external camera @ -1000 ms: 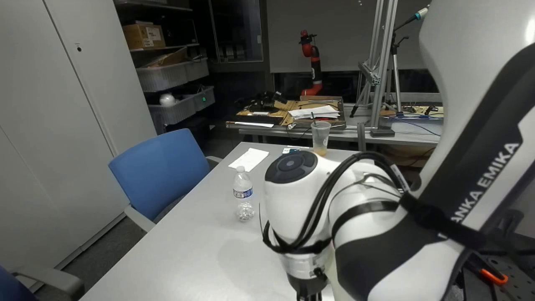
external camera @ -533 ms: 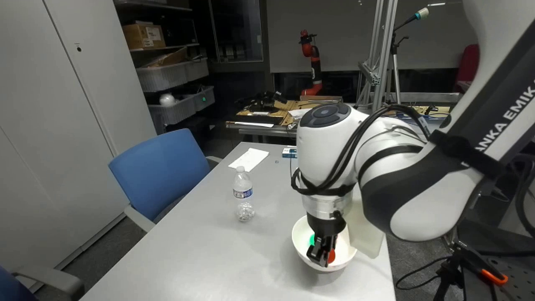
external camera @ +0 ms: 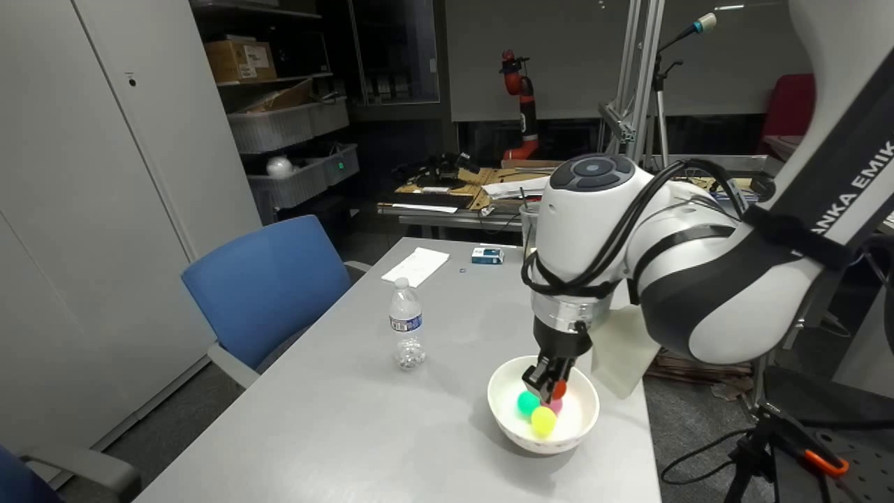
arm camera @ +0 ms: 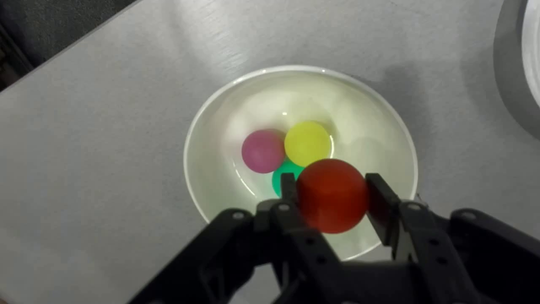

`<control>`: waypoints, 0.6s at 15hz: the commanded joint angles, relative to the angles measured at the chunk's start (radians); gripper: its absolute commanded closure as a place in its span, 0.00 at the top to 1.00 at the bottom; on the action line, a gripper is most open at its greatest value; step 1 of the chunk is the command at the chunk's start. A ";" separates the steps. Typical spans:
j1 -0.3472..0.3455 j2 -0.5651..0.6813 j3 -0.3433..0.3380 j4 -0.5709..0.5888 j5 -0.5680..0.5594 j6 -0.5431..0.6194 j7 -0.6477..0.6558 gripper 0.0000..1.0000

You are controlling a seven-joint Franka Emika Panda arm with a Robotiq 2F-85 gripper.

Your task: Take the yellow and orange bowls on the plate and put them in the bowl

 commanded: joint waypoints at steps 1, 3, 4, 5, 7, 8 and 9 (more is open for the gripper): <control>0.023 -0.026 -0.051 -0.032 -0.089 0.056 0.134 0.18; 0.027 -0.026 -0.066 -0.032 -0.127 0.059 0.186 0.68; 0.027 -0.026 -0.070 -0.033 -0.142 0.058 0.205 0.69; 0.026 -0.026 -0.071 -0.033 -0.155 0.056 0.222 0.76; 0.024 -0.027 -0.072 -0.035 -0.176 0.053 0.248 0.92; 0.022 -0.027 -0.070 -0.036 -0.182 0.053 0.257 0.98; 0.021 -0.027 -0.068 -0.037 -0.185 0.053 0.263 1.00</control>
